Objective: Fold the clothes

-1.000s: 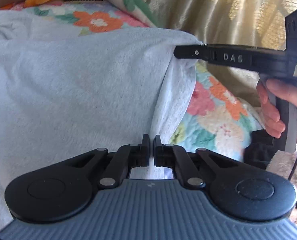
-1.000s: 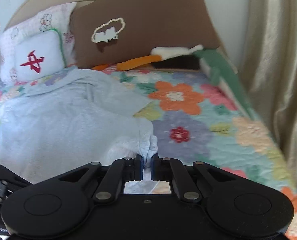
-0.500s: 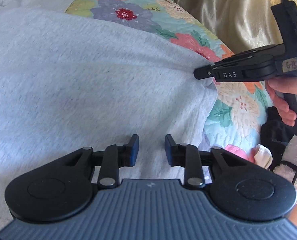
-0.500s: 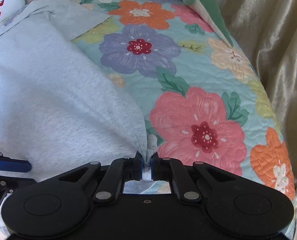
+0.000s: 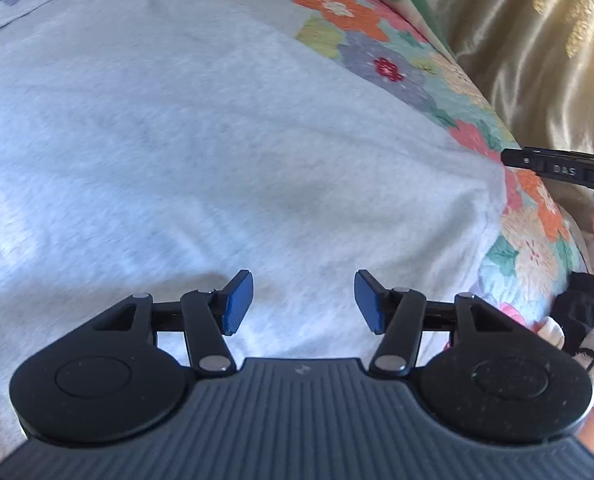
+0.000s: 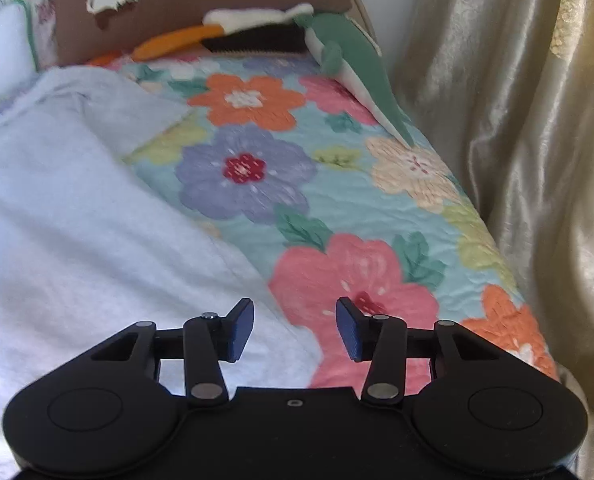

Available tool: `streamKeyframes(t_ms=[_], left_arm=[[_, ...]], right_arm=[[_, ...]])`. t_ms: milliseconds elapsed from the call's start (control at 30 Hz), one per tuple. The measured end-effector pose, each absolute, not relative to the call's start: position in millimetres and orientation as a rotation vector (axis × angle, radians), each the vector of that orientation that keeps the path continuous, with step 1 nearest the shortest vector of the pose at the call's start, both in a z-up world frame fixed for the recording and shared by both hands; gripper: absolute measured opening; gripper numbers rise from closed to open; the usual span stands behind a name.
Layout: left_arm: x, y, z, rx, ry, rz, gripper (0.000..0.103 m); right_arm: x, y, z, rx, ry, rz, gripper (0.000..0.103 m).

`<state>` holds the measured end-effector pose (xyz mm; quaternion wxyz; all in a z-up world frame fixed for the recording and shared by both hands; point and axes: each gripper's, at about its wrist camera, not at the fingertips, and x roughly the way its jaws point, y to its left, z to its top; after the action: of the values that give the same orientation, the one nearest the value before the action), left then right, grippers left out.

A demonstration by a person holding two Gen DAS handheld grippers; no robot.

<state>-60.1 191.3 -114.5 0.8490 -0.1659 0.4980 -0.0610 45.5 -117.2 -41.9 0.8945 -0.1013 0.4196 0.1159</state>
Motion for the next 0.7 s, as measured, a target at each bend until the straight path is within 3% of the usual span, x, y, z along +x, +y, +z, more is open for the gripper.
streamKeyframes(t_ms=[167,367,700], left_arm=[[-68.1,209.5,-100.2,-0.357,1.017,-0.077,0.055],[-81.2,237.6,-70.7,-0.351,0.955,-0.006,0.055],[-96.5,339.9,-20.7,-0.269,0.911,0.210,0.060]], right_arm=[[37.9,-97.1,-30.6,-0.071,0.837,0.447,0.055],[31.5,-67.4,-31.5,0.029,0.922,0.590,0.055],[62.1,36.5,14.1,0.162,0.975,0.834,0.060]])
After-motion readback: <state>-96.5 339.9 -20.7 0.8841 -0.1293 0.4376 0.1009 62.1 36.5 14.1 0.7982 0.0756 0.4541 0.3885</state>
